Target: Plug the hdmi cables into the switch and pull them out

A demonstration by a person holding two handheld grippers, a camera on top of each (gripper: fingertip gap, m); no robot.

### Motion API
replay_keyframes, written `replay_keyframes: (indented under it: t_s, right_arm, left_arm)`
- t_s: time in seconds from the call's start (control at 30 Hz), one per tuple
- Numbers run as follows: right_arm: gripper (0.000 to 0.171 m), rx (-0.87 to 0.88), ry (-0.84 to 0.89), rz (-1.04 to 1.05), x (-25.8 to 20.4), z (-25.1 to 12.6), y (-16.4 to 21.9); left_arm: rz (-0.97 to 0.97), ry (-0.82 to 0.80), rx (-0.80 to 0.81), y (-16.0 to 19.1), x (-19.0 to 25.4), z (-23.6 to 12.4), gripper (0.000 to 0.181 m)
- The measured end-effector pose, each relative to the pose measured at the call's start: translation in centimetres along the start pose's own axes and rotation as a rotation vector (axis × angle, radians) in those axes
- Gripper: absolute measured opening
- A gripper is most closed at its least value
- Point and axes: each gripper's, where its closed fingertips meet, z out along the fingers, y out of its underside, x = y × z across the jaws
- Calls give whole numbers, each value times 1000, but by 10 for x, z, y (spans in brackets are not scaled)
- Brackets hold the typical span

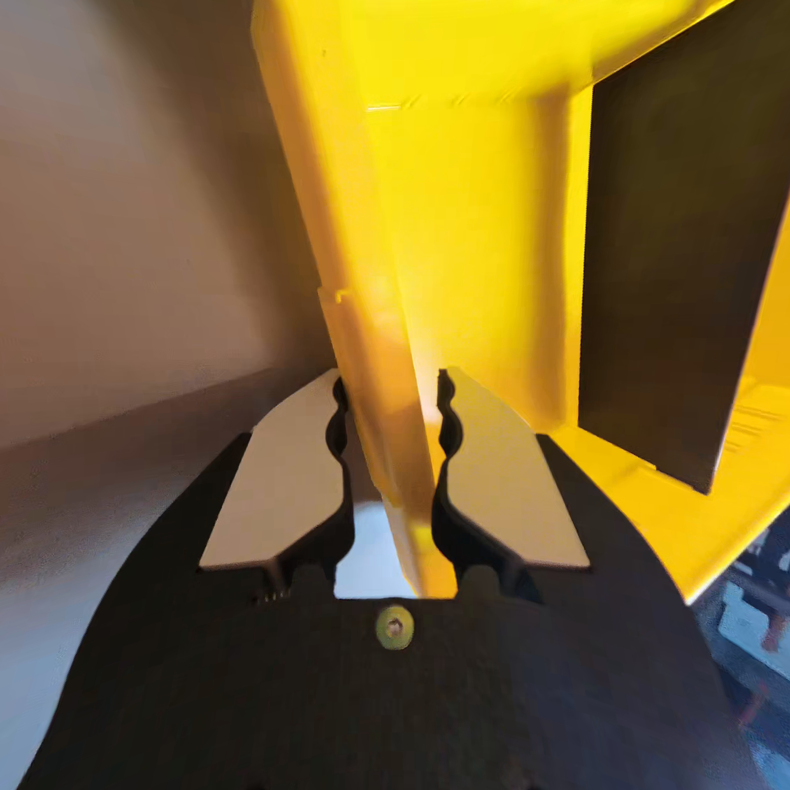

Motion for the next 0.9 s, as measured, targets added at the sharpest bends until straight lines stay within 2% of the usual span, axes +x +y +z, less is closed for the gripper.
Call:
replay_keyframes:
  t_s: [0.07,0.1,0.13,0.17,0.37,0.5,0.67,0.9]
  right_arm:
    - [40,-10,-17,3,-4,-4,7]
    - [39,-33,-11,0,-7,-9,13]
    - [35,-56,12,-11,-11,-14,20]
    - [31,-83,48,-19,-15,-21,29]
    - [33,-104,44,2,-58,-58,87]
    - [34,-107,50,22,-71,-76,129]
    - [35,-124,66,64,-61,-78,156]
    - [33,-192,129,164,-19,-56,158]
  left_arm:
    - [30,25,-40,3,0,18,52]
    - [30,68,-17,0,5,21,42]
    - [26,82,3,-3,6,23,39]
    - [23,86,19,-4,6,24,38]
    - [9,21,36,-3,10,19,37]
    - [-43,1,41,-1,13,16,36]
    - [-53,11,57,3,8,18,37]
    - [-94,-5,53,11,-22,34,37]
